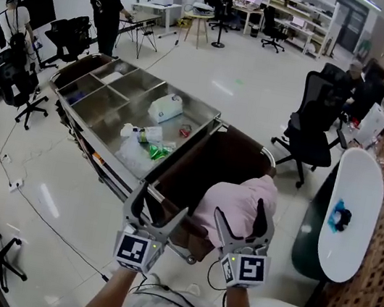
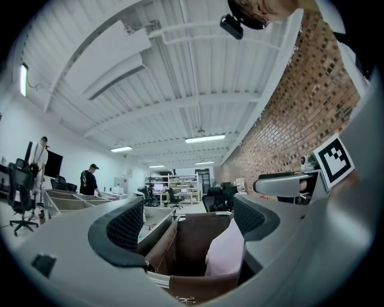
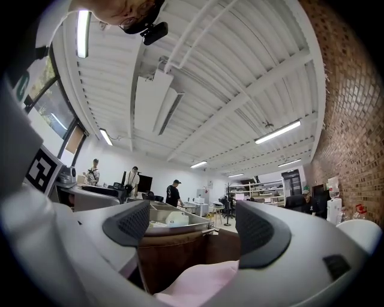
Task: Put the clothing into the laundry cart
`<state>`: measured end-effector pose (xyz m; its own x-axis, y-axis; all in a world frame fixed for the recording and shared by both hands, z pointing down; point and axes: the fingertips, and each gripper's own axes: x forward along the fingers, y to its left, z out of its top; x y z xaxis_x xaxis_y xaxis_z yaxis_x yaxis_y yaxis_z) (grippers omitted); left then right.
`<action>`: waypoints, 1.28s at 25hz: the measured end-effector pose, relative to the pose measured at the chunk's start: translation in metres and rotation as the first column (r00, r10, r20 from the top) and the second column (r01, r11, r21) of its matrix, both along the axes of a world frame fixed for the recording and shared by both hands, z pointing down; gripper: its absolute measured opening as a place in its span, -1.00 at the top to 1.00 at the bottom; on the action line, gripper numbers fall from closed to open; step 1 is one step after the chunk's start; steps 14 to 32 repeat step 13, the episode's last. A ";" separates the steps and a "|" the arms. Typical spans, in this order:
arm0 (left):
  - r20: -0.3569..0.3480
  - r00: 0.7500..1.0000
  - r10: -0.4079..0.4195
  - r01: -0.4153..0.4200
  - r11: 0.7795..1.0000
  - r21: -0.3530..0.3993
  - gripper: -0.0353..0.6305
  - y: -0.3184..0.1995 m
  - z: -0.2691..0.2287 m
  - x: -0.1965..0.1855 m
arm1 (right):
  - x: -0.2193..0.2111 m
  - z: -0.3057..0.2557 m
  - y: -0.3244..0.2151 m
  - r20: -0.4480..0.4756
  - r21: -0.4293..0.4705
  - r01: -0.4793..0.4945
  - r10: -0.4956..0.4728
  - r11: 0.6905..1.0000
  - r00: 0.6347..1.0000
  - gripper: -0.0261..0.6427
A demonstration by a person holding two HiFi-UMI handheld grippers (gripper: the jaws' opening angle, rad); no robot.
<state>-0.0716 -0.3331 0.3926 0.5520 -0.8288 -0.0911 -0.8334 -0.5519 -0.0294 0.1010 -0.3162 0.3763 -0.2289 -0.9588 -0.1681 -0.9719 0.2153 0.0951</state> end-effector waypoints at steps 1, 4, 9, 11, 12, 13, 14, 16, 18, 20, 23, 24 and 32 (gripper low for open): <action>-0.006 1.000 -0.002 0.002 1.000 -0.002 -0.46 0.000 -0.002 0.000 | -0.001 0.001 -0.001 -0.001 -0.002 0.003 -0.003 1.000 1.000 -0.50; 0.007 1.000 0.002 -0.002 1.000 0.005 -0.46 -0.002 -0.001 0.000 | -0.003 0.000 -0.002 -0.003 -0.003 0.008 -0.008 1.000 1.000 -0.50; -0.013 1.000 0.005 -0.005 1.000 -0.006 -0.46 -0.003 -0.005 0.001 | -0.003 0.000 -0.005 -0.005 -0.010 0.011 -0.011 1.000 1.000 -0.50; -0.011 1.000 0.008 -0.009 1.000 -0.006 -0.46 -0.003 -0.006 0.002 | -0.003 0.000 -0.006 -0.004 -0.013 0.012 -0.012 1.000 1.000 -0.50; -0.010 1.000 0.010 -0.010 1.000 -0.006 -0.46 -0.003 -0.006 0.003 | -0.003 0.000 -0.007 -0.004 -0.014 0.012 -0.012 1.000 1.000 -0.50; -0.010 1.000 0.011 -0.011 1.000 -0.006 -0.46 -0.003 -0.006 0.003 | -0.002 0.000 -0.007 -0.004 -0.016 0.013 -0.013 1.000 1.000 -0.50; -0.010 1.000 0.011 -0.011 1.000 -0.006 -0.46 -0.003 -0.006 0.003 | -0.002 0.000 -0.007 -0.004 -0.016 0.013 -0.013 1.000 1.000 -0.50; -0.010 1.000 0.011 -0.011 1.000 -0.006 -0.46 -0.003 -0.006 0.003 | -0.002 0.000 -0.007 -0.004 -0.016 0.013 -0.013 1.000 1.000 -0.50; -0.010 1.000 0.011 -0.011 1.000 -0.006 -0.46 -0.003 -0.006 0.003 | -0.002 0.000 -0.007 -0.004 -0.016 0.013 -0.013 1.000 1.000 -0.50; -0.010 1.000 0.011 -0.011 1.000 -0.006 -0.46 -0.003 -0.006 0.003 | -0.002 0.000 -0.007 -0.004 -0.016 0.013 -0.013 1.000 1.000 -0.50; -0.010 1.000 0.011 -0.011 1.000 -0.006 -0.46 -0.003 -0.006 0.003 | -0.002 0.000 -0.007 -0.004 -0.016 0.013 -0.013 1.000 1.000 -0.50; -0.010 1.000 0.011 -0.011 1.000 -0.006 -0.46 -0.003 -0.006 0.003 | -0.002 0.000 -0.007 -0.004 -0.016 0.013 -0.013 1.000 1.000 -0.50; -0.010 1.000 0.011 -0.011 1.000 -0.006 -0.46 -0.003 -0.006 0.003 | -0.002 0.000 -0.007 -0.004 -0.016 0.013 -0.013 1.000 1.000 -0.50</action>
